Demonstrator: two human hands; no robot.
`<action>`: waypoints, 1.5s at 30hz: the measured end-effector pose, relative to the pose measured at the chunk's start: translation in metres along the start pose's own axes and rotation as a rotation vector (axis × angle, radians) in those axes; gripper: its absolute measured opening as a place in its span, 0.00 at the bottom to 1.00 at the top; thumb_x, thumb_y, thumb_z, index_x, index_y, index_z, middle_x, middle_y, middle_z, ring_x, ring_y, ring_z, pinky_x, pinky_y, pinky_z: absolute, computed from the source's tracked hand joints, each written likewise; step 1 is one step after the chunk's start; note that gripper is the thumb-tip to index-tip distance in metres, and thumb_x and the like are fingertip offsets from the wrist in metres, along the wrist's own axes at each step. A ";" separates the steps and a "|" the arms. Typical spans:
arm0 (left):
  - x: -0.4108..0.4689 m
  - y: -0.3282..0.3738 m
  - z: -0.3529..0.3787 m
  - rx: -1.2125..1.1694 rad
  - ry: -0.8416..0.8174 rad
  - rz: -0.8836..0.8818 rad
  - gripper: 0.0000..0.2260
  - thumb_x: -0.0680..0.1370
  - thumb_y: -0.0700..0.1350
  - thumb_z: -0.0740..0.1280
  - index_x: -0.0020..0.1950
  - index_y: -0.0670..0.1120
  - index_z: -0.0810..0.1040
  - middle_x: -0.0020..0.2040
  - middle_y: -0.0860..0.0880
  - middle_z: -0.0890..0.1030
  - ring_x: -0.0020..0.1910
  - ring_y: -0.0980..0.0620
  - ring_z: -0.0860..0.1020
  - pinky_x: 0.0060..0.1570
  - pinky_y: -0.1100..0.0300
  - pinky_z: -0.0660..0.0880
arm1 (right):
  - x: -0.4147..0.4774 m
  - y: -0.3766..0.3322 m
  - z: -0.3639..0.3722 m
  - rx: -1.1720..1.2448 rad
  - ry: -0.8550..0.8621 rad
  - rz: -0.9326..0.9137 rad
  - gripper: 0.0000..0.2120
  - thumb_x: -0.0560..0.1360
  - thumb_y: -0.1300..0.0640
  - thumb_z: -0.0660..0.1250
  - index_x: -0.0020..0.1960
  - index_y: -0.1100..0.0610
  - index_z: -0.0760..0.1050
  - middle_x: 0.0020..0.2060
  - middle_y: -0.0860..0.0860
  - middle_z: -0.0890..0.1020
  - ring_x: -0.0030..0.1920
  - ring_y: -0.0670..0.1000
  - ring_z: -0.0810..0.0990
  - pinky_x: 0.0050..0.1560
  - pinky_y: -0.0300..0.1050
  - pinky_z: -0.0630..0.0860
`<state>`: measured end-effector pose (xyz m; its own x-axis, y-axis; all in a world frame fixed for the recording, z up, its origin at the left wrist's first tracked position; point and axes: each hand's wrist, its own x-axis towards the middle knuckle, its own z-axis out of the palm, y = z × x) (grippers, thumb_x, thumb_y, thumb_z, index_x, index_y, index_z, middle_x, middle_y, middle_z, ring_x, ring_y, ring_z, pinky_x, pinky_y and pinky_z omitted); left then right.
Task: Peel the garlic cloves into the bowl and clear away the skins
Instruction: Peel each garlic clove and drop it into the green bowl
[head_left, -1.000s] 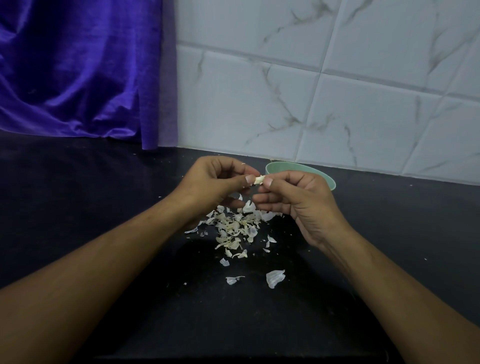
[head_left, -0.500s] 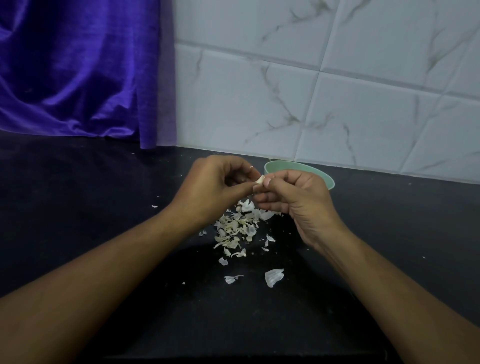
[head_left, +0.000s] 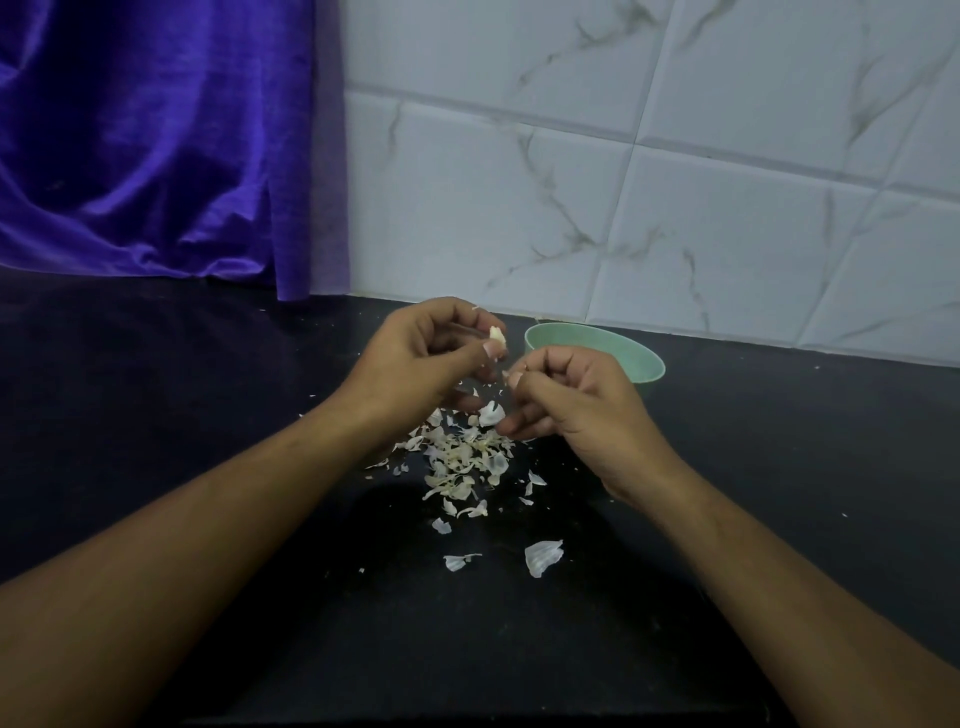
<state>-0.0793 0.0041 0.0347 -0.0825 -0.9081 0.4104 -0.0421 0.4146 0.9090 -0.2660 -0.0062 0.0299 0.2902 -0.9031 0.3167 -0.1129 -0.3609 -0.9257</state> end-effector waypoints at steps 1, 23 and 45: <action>0.000 0.000 0.000 -0.017 0.000 -0.018 0.07 0.80 0.38 0.72 0.58 0.39 0.81 0.51 0.35 0.84 0.46 0.48 0.84 0.40 0.54 0.84 | 0.000 0.000 0.000 -0.026 -0.003 -0.019 0.08 0.82 0.61 0.67 0.46 0.58 0.81 0.37 0.53 0.85 0.39 0.58 0.87 0.42 0.50 0.84; 0.001 -0.004 -0.002 0.144 0.036 0.033 0.02 0.78 0.40 0.75 0.50 0.43 0.85 0.42 0.44 0.87 0.40 0.49 0.85 0.46 0.41 0.83 | -0.001 0.003 0.003 -0.006 0.111 -0.196 0.09 0.74 0.68 0.76 0.53 0.61 0.81 0.40 0.60 0.86 0.41 0.59 0.88 0.46 0.56 0.86; 0.005 -0.006 -0.016 0.419 -0.140 0.264 0.03 0.80 0.48 0.71 0.49 0.50 0.79 0.42 0.49 0.83 0.43 0.43 0.84 0.42 0.39 0.82 | -0.003 -0.004 -0.002 0.312 -0.087 0.091 0.14 0.70 0.61 0.74 0.54 0.66 0.82 0.45 0.62 0.87 0.42 0.55 0.88 0.44 0.45 0.86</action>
<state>-0.0635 -0.0037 0.0320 -0.2758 -0.7648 0.5822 -0.3951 0.6424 0.6566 -0.2680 -0.0022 0.0333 0.3737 -0.9003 0.2234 0.1505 -0.1789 -0.9723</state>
